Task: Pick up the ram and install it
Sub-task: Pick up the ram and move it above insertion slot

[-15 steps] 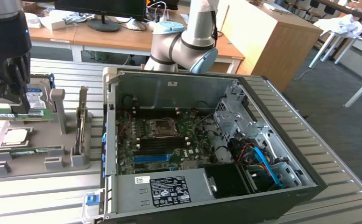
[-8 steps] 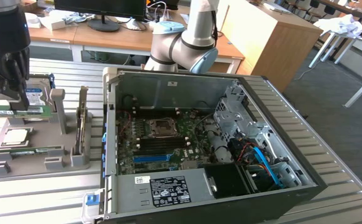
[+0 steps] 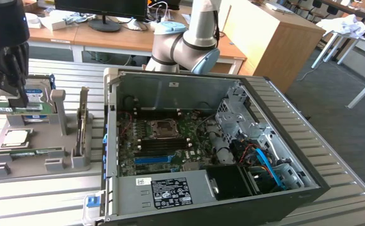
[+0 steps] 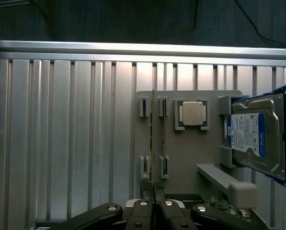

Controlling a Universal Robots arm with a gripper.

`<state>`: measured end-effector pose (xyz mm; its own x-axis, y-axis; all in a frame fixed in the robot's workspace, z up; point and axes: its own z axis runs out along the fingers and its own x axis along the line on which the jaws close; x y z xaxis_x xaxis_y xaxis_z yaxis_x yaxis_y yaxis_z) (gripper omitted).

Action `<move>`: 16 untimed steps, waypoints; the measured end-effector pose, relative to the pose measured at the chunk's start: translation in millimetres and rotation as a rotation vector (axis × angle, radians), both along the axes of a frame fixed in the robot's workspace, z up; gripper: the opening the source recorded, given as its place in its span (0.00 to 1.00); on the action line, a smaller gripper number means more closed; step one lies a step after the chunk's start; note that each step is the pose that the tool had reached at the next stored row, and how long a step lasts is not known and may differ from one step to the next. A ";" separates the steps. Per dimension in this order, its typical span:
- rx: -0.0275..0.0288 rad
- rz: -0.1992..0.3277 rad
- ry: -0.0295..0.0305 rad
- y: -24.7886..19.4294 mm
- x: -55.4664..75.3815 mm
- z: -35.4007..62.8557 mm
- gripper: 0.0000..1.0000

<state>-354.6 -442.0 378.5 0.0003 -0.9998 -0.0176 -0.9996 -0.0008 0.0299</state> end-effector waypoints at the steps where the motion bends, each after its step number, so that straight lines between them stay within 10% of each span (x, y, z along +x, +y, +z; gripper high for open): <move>1: 0.0000 0.000 -0.0001 0.0 0.1 1.2 0.12; 16: 0.0001 0.000 -0.0001 0.0 0.8 20.3 0.12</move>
<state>-353.7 -442.0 398.8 0.0003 -0.9998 -0.0177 -0.9996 -0.0008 0.0298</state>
